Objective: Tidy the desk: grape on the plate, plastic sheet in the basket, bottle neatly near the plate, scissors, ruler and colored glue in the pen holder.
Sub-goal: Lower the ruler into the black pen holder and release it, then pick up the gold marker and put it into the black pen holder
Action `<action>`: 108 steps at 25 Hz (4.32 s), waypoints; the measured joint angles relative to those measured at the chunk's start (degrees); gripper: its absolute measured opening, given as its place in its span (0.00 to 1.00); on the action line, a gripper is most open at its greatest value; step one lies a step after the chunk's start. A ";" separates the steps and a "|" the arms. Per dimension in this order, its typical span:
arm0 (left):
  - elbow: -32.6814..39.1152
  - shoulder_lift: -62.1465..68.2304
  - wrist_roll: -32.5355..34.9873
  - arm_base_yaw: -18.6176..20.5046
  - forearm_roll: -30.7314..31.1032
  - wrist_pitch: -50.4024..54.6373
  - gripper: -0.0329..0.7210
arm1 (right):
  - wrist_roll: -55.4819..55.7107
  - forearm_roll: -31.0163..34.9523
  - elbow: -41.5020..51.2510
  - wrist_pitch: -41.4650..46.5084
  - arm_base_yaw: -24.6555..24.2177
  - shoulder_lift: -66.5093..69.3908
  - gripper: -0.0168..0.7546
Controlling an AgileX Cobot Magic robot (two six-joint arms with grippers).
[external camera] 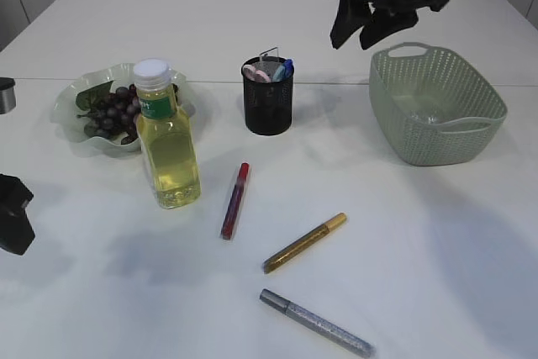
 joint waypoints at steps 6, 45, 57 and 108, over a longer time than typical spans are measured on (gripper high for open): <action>0.00 0.00 0.00 0.00 0.00 -0.39 0.61 | 3.37 -0.74 15.40 1.87 3.14 -10.00 0.49; 0.00 0.00 0.00 0.00 -0.22 -1.37 0.60 | 83.19 -15.67 38.59 -21.01 18.63 -2.59 0.49; 0.00 0.00 0.00 0.00 -0.22 -1.37 0.58 | 83.93 -15.45 38.56 -20.07 18.07 0.18 0.49; 0.00 0.00 0.00 0.00 -0.22 -2.27 0.56 | 3.20 17.84 31.68 -28.97 4.75 -5.26 0.15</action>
